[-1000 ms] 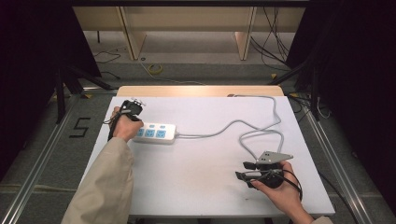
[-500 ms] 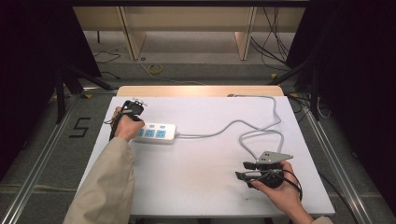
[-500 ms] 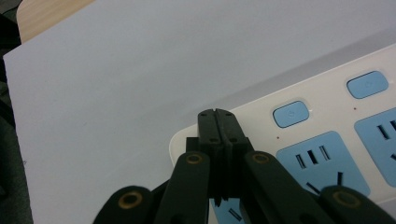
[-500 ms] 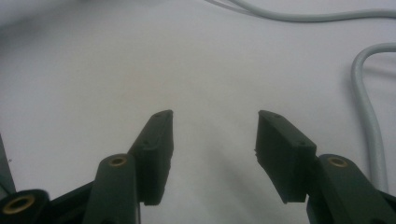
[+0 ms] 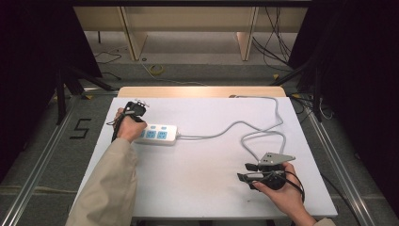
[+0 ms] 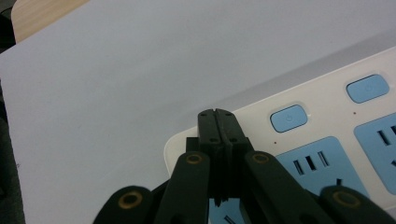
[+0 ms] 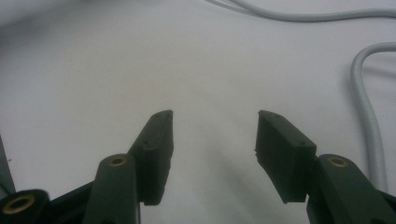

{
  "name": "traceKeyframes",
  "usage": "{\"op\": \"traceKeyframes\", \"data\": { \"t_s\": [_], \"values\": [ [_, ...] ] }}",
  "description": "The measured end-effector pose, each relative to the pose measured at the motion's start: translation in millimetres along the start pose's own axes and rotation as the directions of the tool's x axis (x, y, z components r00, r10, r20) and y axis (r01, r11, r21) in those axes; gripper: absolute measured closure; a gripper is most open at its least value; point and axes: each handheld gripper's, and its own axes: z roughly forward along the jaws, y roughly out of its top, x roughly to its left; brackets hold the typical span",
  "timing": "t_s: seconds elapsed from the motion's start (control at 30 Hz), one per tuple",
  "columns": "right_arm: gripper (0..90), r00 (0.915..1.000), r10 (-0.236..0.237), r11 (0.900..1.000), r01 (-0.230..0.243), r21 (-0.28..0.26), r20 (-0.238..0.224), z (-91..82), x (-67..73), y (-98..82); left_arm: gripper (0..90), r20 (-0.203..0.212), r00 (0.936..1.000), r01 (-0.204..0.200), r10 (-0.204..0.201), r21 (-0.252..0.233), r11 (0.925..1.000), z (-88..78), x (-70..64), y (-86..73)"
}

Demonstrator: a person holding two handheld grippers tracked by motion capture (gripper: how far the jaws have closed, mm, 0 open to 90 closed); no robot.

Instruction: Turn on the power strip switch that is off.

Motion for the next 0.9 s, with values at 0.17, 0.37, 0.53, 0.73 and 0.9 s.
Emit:
{"op": "traceKeyframes", "data": {
  "t_s": [0.17,0.37,0.53,0.73,0.9],
  "values": [
    [47.4,1.0,0.0,1.0,0.0,0.001,0.0,-0.1,0.1,0.1,89.9,0.0,1.0,0.001,-0.001,0.001,1.0,0.0,0.2,0.1],
    [47.4,1.0,-0.001,1.0,0.001,0.0,0.0,0.1,0.2,0.0,89.9,-0.004,1.0,0.001,-0.001,0.003,1.0,0.3,-0.5,0.3],
    [47.3,1.0,-0.002,1.0,0.002,0.001,0.0,0.3,0.2,0.0,89.9,0.002,1.0,0.008,-0.008,0.009,0.9999,0.1,0.2,0.0],
    [47.3,1.0,-0.003,1.0,0.003,0.0,-0.001,0.1,0.2,-0.1,90.0,0.005,0.9999,0.011,-0.011,0.011,0.9999,0.5,0.7,0.0],
    [47.3,1.0,-0.003,1.0,0.003,0.001,0.0,0.3,0.3,0.0,89.9,0.004,1.0,0.009,-0.009,0.012,0.9999,0.8,0.5,0.0]
  ]
}}
